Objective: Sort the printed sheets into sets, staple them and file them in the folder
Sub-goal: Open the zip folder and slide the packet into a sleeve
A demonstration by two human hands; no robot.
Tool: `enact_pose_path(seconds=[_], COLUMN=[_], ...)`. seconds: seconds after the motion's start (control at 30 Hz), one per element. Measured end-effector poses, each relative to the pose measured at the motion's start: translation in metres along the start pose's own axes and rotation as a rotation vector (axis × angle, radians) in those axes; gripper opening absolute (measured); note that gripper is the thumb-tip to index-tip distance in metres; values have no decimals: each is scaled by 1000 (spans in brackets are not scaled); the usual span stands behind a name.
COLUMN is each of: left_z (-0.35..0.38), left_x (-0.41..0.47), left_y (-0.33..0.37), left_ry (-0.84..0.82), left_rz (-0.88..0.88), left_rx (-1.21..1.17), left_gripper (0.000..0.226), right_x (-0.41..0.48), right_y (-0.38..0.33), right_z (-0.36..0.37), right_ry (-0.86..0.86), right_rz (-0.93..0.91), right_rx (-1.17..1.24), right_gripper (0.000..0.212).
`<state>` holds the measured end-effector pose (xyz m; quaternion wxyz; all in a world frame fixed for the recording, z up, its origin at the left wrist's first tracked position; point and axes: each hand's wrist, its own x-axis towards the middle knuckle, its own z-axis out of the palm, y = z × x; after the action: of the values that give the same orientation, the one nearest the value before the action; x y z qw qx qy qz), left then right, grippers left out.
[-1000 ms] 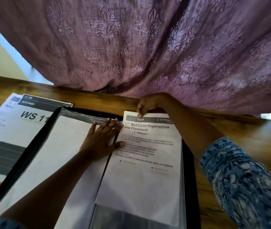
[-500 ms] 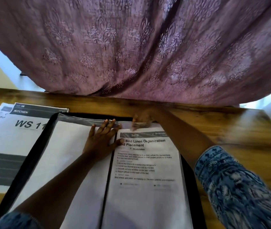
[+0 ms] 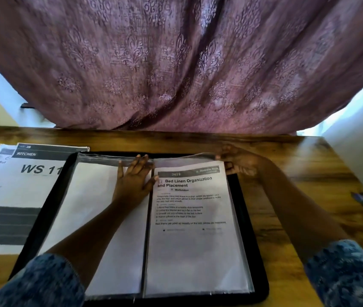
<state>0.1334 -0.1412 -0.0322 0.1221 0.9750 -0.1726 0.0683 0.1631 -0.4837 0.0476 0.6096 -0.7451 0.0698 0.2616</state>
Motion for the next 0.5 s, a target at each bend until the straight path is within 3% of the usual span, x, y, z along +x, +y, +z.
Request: enact_pose_path(seconds=[0.1, 0.17, 0.23, 0.27, 0.33, 0.4, 0.5], left_z=[-2, -7, -15, -20, -29, -45, -86], left_x=[-3, -7, -14, -19, -34, -56, -98], left_y=[2, 7, 16, 19, 21, 26, 29], left_ry=[95, 125, 86, 34, -86, -189, -314], left_rz=[56, 99, 151, 169, 135, -1, -262], left_rx=[63, 74, 16, -47, -227, -592, -1161], left_gripper=[53, 45, 47, 48, 37, 24, 51], right_x=[-33, -58, -85, -96, -109, -116, -119], right_y=[28, 44, 56, 61, 69, 70, 54], right_z=[21, 31, 39, 45, 58, 73, 116], right_ry=[33, 15, -49, -75, -111, -187, -330], right_rz=[68, 115, 190, 209, 152, 6, -107], right_rx=[84, 22, -76, -90, 54, 354, 464], right_gripper=[53, 50, 51, 62, 86, 94, 90])
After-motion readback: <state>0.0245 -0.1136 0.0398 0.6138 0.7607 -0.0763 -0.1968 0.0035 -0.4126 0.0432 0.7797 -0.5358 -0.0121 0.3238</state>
